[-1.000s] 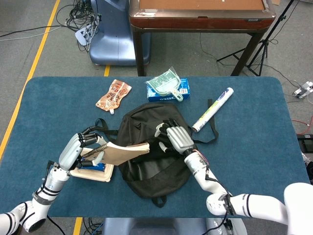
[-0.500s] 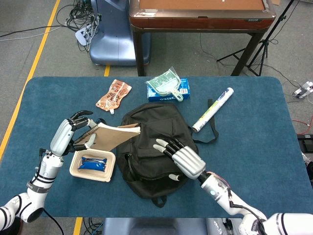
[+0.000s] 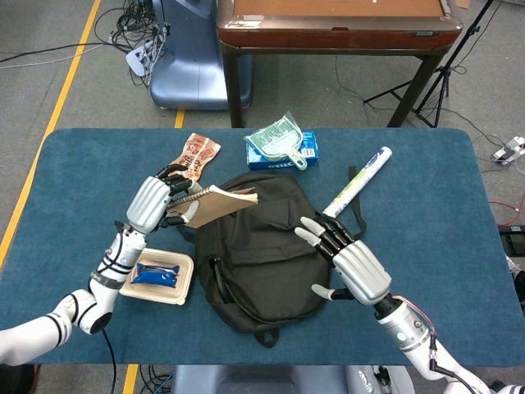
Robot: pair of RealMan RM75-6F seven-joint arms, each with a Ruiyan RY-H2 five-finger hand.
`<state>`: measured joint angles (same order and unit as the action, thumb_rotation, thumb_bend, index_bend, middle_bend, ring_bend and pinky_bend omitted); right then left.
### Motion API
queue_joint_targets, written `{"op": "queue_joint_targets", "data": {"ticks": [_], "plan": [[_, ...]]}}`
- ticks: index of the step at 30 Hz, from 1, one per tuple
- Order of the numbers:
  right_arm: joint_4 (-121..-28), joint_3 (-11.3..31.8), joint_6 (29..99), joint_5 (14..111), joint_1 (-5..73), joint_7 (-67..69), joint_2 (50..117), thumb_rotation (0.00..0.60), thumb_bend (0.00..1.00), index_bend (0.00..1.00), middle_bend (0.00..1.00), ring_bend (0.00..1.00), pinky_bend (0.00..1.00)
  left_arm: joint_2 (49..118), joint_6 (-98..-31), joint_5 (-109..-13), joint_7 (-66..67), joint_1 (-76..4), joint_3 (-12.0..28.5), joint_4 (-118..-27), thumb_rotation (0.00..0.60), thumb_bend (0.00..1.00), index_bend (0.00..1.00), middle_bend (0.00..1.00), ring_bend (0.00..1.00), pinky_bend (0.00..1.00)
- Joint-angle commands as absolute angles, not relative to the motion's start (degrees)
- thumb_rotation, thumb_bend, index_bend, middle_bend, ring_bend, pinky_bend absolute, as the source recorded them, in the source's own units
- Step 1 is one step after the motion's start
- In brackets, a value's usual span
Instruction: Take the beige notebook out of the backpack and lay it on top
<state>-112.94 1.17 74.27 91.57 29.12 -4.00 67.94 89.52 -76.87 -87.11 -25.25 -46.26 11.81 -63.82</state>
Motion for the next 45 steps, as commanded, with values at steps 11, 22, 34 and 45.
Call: {"op": "queue_joint_targets", "data": {"ticks": [11, 22, 34, 45], "plan": [[-112.12, 2.76, 74.86, 90.31, 27.20, -1.44, 67.11, 0.600, 0.14, 0.00, 0.00, 0.00, 0.00, 93.52, -69.68, -90.17, -8.99, -47.74, 4.98, -63.64, 0.600, 0.32, 0.42, 0.56, 0.46, 0.23], [-112.38, 4.31, 74.38, 87.54, 26.07, -1.39, 65.49, 0.600, 0.14, 0.00, 0.00, 0.00, 0.00, 81.09, -66.55, -83.53, -4.78, -44.30, 6.86, -90.08, 0.384, 0.21, 0.18, 0.33, 0.34, 0.23], [-112.80, 3.84, 72.90, 77.86, 22.22, -4.29, 57.95, 0.600, 0.21, 0.00, 0.00, 0.00, 0.00, 72.62, -75.47, -77.73, -2.78, -33.33, 6.23, -93.43, 0.569, 0.21, 0.20, 0.32, 0.34, 0.23], [-105.78, 1.63, 78.45, 76.31, 15.42, -5.64, 59.67, 0.600, 0.20, 0.00, 0.00, 0.00, 0.00, 72.40, -90.80, -79.59, 3.95, -18.91, 1.13, -89.97, 0.600, 0.21, 0.24, 0.32, 0.32, 0.22]]}}
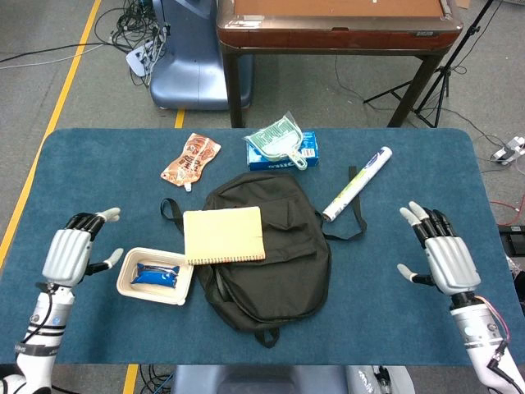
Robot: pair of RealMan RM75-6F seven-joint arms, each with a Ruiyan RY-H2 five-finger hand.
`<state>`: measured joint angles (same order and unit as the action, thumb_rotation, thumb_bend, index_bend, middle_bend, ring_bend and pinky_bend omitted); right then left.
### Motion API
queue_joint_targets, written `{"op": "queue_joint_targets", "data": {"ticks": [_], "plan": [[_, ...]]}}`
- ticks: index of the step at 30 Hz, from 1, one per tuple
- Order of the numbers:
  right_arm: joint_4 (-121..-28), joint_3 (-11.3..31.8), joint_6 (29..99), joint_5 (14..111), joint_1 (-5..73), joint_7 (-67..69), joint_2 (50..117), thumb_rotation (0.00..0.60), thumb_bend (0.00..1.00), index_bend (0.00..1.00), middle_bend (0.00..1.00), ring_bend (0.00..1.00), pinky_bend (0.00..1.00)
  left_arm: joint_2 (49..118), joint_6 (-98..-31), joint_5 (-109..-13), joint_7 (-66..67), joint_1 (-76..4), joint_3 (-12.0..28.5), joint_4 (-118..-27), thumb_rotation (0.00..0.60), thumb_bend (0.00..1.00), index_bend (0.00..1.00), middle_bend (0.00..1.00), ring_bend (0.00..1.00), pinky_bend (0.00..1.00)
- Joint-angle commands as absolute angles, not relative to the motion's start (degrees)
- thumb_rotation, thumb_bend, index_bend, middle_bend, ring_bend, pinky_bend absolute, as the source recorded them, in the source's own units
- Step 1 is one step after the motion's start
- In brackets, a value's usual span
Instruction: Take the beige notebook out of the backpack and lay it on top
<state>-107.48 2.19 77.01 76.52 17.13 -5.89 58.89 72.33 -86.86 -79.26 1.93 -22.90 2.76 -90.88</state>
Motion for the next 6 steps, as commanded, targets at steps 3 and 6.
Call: {"op": "queue_joint_targets", "data": {"ticks": [3, 6], "plan": [[-105.01, 1.09, 79.25, 76.50, 13.75, -3.67, 59.78, 0.600, 0.20, 0.00, 0.01, 0.00, 0.00, 71.81, -92.79, -79.33, 4.88, -15.71, -0.03, -91.45, 0.600, 0.21, 0.24, 0.32, 0.32, 0.22], [-103.90, 0.40, 80.28, 77.89, 12.31, -2.61, 59.99, 0.600, 0.21, 0.00, 0.03, 0.00, 0.00, 71.16, -93.72, -79.94, 7.08, -13.31, -1.63, -93.35, 0.600, 0.21, 0.24, 0.32, 0.32, 0.21]]}}
